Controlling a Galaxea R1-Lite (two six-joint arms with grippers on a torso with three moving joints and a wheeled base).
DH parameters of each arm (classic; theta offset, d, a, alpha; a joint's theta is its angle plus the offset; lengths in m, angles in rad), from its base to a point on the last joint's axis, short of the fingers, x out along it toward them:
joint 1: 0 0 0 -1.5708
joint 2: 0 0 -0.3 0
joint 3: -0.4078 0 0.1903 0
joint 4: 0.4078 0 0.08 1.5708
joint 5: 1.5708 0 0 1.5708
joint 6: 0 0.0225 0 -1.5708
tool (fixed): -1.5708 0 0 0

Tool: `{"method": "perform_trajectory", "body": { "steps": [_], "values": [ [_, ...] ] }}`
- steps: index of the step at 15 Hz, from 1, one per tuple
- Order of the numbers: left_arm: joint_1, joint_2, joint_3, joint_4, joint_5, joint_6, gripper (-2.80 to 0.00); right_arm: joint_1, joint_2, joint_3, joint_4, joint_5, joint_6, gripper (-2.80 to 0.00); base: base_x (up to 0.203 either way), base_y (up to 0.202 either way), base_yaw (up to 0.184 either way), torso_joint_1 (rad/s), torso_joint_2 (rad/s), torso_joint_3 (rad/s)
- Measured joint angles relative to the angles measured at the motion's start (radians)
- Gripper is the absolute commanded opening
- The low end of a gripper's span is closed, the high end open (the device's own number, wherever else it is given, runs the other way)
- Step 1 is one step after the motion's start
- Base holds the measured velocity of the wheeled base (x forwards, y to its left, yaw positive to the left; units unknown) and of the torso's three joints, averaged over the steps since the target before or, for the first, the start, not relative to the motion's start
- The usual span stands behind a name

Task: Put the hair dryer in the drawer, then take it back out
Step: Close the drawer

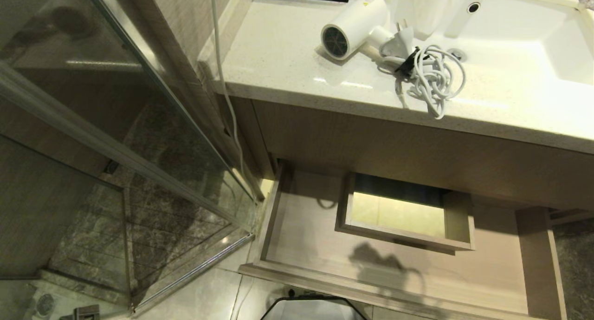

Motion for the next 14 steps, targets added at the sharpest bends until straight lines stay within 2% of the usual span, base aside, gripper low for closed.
{"method": "perform_trajectory", "body": {
  "steps": [5,14],
  "values": [
    [0.000,0.000,0.000,-0.001,0.000,0.000,-2.80,-0.010,-0.009,0.019,-0.007,0.001,0.001,-2.80,0.000,0.000,0.000,-0.072,0.03,-0.048],
    [0.000,0.000,0.000,0.000,0.000,0.000,-2.80,-0.010,-0.039,0.057,-0.023,0.002,0.001,-2.80,0.000,0.000,0.000,-0.183,0.34,0.153]
  ]
}}
